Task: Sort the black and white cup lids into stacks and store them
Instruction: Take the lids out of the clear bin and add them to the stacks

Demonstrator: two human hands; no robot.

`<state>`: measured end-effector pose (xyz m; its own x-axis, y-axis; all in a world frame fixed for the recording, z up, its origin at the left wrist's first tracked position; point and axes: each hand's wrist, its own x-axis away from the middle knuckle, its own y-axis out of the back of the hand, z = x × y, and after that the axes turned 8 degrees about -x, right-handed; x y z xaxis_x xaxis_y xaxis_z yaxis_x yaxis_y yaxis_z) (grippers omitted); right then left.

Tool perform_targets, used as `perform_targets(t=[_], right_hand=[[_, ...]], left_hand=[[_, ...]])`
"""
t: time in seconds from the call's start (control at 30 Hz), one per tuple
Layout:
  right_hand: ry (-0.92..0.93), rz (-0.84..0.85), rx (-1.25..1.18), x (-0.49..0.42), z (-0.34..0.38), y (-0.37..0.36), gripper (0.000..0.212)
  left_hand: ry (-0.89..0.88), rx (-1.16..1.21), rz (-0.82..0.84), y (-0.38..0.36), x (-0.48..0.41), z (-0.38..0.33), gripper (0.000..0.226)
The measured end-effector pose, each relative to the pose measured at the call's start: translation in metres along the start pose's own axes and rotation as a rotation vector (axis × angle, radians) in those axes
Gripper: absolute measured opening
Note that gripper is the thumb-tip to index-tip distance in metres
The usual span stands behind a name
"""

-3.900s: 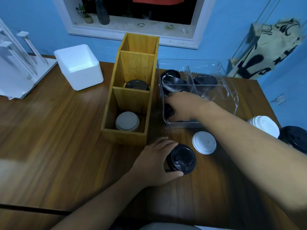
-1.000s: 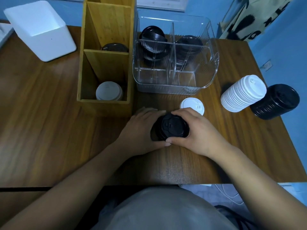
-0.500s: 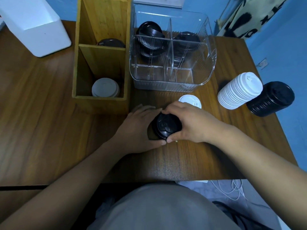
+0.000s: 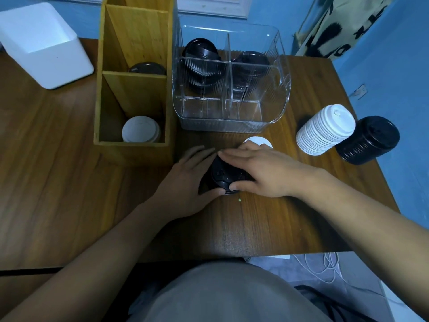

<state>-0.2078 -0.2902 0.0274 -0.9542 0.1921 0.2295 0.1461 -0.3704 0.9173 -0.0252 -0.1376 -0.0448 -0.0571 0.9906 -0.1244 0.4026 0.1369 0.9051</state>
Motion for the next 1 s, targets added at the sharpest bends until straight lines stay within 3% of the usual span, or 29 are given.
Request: perform_targets(t=[0.1,0.37,0.57,0.67,0.77,0.87,1.0], right_hand=[[-0.001,-0.033,-0.074,-0.001,-0.002,0.002,0.073],[0.040,-0.420,-0.242,-0.006,-0.008,0.057,0.031],[-0.025,-0.637,-0.154,-0.032,-0.023,0.114,0.024],[-0.203,-0.605,-0.048,-0.060,-0.046,0.129,0.026],[-0.370,-0.455,0.034,-0.086,-0.063,0.135,0.030],[-0.429,-0.340,-0.038,-0.104,-0.067,0.141,0.036],[-0.479,-0.330,-0.220,-0.124,-0.071,0.149,0.033]], left_hand=[[0.025,-0.016,0.001,-0.002,0.001,-0.002,0.086],[0.092,-0.007,-0.011,0.004,0.001,-0.007,0.086],[0.115,0.097,-0.041,0.007,0.004,-0.009,0.081],[0.113,0.108,-0.034,0.009,0.004,-0.009,0.079],[0.119,0.101,-0.016,0.012,0.003,-0.010,0.081],[0.120,0.092,-0.008,0.013,0.002,-0.010,0.082],[0.133,0.087,0.000,0.015,0.002,-0.012,0.081]])
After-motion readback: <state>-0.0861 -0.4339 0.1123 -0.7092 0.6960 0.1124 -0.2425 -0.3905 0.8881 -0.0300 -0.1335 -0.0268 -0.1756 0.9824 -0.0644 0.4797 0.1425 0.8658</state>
